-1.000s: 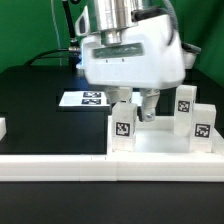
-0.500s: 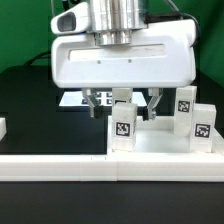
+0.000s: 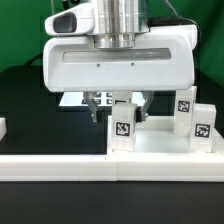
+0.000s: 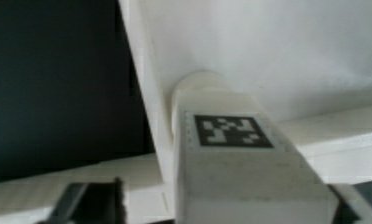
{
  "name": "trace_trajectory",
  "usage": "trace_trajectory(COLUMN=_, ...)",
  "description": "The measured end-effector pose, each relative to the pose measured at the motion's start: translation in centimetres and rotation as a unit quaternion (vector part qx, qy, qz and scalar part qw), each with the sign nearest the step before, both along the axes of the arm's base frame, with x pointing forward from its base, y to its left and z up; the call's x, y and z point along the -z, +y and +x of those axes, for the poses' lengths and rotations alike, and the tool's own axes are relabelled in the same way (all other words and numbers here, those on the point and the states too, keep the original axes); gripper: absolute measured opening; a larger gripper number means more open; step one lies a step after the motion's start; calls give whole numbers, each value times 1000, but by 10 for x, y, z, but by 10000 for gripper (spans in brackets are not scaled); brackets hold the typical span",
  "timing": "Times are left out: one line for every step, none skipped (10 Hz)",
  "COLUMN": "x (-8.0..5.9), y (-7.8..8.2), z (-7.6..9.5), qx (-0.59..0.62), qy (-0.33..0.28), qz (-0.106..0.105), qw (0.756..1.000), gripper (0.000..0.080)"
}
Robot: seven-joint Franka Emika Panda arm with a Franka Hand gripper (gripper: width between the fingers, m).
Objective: Assemble square table
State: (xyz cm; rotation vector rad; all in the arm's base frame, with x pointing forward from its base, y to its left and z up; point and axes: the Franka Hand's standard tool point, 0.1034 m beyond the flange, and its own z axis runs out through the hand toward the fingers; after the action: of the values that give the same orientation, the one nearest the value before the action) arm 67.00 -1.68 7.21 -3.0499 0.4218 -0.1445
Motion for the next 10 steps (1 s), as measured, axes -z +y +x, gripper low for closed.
trace_trajectory(x=0, y=0, z=0, qx=42, qy=2, qz=4, qw=999, gripper=398)
trace_trajectory(x=0, y=0, z=0, qx=77, qy=4, qz=8, qw=997, gripper=287)
trace_trajectory(x=0, y=0, z=0, qx=109, qy=5, qz=11, qw=994, gripper=287)
trace_trajectory(x=0, y=2, z=0, qx=170, qy=7, qz=18, qw=985, gripper=287)
trace_trajectory(x=0, y=4, z=0, qx=257, qy=10, qz=22, qw=966, gripper=287)
trace_trajectory(x=1, y=4, z=-1, qx=338, qy=15, qz=28, qw=941, gripper=287)
trace_trajectory(x=1, y=4, z=-2, qx=419, qy=26, qz=35, qw=907, gripper=287)
trace_trajectory(x=2, y=5, z=-1, qx=497, qy=37, qz=44, qw=866, gripper=287)
trace_trajectory(x=2, y=4, z=-1, qx=580, qy=43, qz=66, qw=811, gripper=288)
trace_trajectory(x=2, y=6, z=-2, qx=654, qy=39, qz=92, qw=749, gripper=288)
